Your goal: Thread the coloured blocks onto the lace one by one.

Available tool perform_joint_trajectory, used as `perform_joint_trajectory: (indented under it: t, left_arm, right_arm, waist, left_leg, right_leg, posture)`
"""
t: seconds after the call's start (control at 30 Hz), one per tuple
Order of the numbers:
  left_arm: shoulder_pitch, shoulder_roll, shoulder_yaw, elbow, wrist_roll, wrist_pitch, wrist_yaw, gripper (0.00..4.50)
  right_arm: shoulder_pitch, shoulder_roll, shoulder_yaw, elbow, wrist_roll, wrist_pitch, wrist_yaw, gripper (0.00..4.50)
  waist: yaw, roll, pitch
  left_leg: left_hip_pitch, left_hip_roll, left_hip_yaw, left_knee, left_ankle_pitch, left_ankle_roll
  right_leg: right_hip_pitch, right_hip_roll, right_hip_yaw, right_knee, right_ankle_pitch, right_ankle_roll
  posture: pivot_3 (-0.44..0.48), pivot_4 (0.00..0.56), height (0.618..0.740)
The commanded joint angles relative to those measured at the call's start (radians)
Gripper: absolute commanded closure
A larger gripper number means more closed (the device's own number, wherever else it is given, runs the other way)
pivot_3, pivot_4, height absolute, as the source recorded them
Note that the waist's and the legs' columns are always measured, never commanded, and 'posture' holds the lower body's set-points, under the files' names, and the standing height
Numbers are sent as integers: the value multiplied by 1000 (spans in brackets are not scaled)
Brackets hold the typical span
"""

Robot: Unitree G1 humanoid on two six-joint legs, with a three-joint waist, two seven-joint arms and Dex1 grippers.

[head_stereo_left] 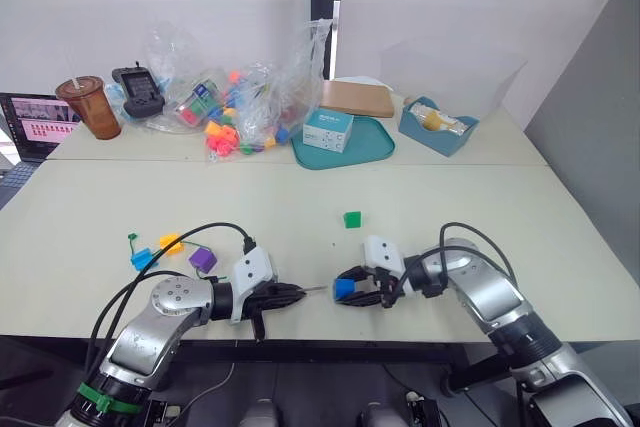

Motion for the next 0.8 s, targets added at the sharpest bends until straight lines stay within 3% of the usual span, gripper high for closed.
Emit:
perform_joint_trajectory:
  t: [0.03, 0.23, 0.47, 0.8]
  left_arm:
    - [-28, 24, 8, 22, 5, -18, -25, 4500]
    - [-74, 29, -11, 50, 7, -24, -59, 4500]
    - [-111, 9, -34, 80, 7, -33, -88, 4500]
    - [-133, -19, -59, 51, 5, -2, -81, 4500]
  right_arm:
    - [19, 18, 23, -49, -75, 32, -99, 3195]
    - [73, 28, 43, -64, -82, 67, -118, 3195]
    - [35, 15, 71, 40, -130, 3, -94, 3195]
    - [13, 26, 75, 45, -122, 5, -76, 3195]
  waist:
    - [1, 0, 0]
    - [3, 0, 0]
    - [1, 0, 0]
    - [1, 0, 0]
  left_leg:
    - [0, 0, 0, 0, 0, 0]
    - [1, 0, 0, 0, 0, 0]
    - [1, 0, 0, 0, 0, 0]
    - [2, 0, 0, 0, 0, 0]
  right_leg:
    - [0, 0, 0, 0, 0, 0]
    - [1, 0, 0, 0, 0, 0]
    - [1, 0, 0, 0, 0, 0]
    - [2, 0, 0, 1, 0, 0]
  posture:
    - [0, 150, 740]
    - [0, 150, 740]
    - [0, 150, 740]
    - [0, 150, 740]
